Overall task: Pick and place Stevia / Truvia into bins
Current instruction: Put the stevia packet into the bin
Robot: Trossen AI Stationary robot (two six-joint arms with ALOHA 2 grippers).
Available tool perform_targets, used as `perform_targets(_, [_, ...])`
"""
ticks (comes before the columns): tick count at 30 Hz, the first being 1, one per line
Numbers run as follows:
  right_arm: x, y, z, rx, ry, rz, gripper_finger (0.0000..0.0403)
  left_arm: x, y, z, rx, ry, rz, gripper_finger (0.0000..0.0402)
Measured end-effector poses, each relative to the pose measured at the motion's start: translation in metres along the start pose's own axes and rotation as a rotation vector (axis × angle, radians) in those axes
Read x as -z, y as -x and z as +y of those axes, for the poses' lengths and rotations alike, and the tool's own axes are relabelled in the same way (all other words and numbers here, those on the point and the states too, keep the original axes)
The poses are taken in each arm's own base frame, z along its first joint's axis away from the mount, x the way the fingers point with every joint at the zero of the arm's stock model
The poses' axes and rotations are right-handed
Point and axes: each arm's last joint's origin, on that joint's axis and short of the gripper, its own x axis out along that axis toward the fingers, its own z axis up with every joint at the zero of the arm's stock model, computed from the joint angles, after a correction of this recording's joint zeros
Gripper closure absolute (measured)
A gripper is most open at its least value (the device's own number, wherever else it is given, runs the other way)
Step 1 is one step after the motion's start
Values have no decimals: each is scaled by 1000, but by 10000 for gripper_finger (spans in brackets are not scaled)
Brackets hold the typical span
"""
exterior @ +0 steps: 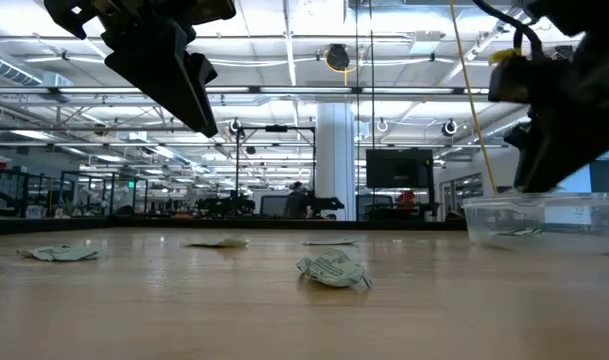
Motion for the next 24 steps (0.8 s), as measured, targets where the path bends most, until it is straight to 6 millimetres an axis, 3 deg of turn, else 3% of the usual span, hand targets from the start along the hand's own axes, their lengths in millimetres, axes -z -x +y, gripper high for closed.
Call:
perform_targets(4, [9, -8, 1, -23, 9, -20, 282, 0, 0, 0, 0, 0, 0, 261])
perform_targets(17, [8, -7, 5, -68, 11, -30, 280, 0, 0, 0, 1, 1, -5, 261])
perform_targets(24, [8, -7, 4, -49, 35, -41, 235, 0, 0, 0, 0, 1, -5, 261])
